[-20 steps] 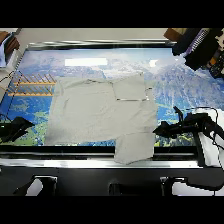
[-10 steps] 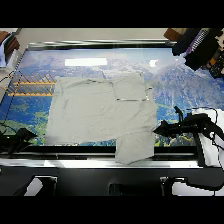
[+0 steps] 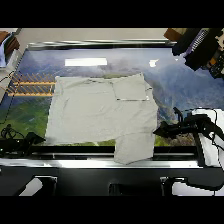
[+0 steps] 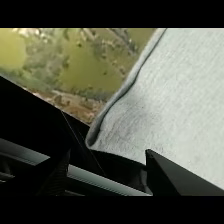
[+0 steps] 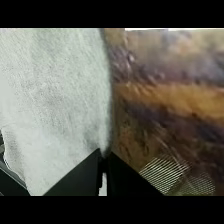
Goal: Fold the clothes and pants, and hang the long-sleeved shirts on hangers.
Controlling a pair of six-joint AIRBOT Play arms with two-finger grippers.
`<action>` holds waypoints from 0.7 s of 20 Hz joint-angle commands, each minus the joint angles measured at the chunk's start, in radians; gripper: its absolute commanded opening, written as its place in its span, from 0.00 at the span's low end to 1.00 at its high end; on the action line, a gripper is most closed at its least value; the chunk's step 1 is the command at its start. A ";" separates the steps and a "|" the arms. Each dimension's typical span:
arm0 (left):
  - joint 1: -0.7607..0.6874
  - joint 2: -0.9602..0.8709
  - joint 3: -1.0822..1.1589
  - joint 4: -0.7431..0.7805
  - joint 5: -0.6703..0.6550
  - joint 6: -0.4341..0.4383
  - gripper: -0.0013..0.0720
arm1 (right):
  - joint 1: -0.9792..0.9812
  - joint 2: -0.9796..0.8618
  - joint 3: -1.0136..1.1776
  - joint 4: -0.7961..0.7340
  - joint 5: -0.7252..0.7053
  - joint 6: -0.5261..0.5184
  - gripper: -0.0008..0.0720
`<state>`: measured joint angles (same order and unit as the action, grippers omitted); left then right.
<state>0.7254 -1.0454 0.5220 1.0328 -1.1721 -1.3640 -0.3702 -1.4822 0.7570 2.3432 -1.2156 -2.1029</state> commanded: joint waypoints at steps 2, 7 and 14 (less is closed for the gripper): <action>-0.028 -0.011 -0.005 -0.006 0.051 0.003 0.74 | 0.001 0.021 0.001 0.013 -0.012 0.000 0.06; -0.133 -0.083 -0.004 -0.006 0.084 0.002 0.74 | 0.001 0.070 0.001 0.012 -0.013 0.000 0.06; -0.153 -0.097 0.015 -0.060 0.114 -0.011 0.04 | 0.001 0.151 0.001 0.037 -0.031 0.019 0.06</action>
<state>0.5793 -1.1450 0.5232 1.0157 -1.0687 -1.3716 -0.3702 -1.3720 0.7570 2.3600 -1.2324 -2.0926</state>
